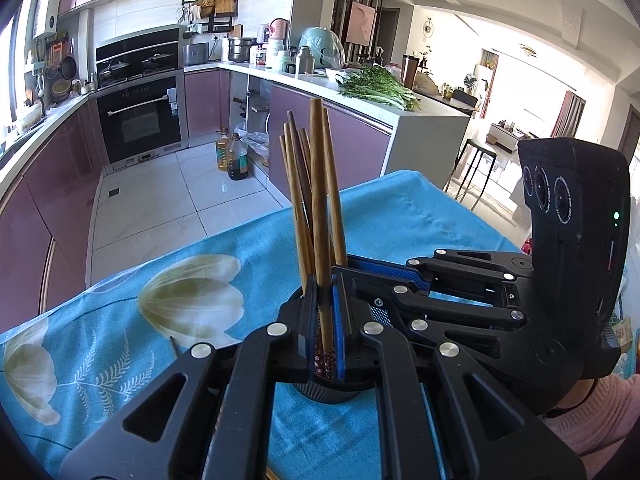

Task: Organize utensils
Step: 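Open both grippers to release the chopsticks into the cup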

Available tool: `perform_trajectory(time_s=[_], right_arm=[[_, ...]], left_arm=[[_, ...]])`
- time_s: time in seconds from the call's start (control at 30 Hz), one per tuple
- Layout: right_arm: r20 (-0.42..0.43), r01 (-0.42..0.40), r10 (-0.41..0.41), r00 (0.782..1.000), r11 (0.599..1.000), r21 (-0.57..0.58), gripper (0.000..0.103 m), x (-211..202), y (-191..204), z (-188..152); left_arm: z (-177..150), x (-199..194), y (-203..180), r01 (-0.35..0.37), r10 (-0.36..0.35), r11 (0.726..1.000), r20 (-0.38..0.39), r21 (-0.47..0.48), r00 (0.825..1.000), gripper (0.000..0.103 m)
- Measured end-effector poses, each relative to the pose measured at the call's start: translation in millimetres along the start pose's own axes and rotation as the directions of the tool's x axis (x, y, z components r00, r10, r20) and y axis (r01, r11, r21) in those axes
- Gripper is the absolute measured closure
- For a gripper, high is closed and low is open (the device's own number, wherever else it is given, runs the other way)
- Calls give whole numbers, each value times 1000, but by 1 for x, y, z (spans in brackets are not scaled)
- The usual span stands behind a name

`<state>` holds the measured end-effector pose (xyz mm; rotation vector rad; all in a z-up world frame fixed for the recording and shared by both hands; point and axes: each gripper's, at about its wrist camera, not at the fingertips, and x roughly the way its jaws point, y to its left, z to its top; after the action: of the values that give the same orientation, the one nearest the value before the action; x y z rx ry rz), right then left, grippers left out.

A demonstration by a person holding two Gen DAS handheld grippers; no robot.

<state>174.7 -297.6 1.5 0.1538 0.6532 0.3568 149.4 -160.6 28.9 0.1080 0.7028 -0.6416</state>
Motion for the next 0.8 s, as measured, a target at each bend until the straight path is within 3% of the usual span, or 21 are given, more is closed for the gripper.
perform_trajectory(time_s=[0.6, 0.8], right_arm=[[-3, -1, 1, 1000, 999, 43, 95, 1, -15, -4], [22, -14, 13, 1000, 999, 40, 84, -12, -14, -5]], left_arm=[[-12, 21, 6, 14, -15, 1000, -32, -28, 999, 95], [-20, -1, 9, -9, 10, 999, 25, -40, 1000, 86]])
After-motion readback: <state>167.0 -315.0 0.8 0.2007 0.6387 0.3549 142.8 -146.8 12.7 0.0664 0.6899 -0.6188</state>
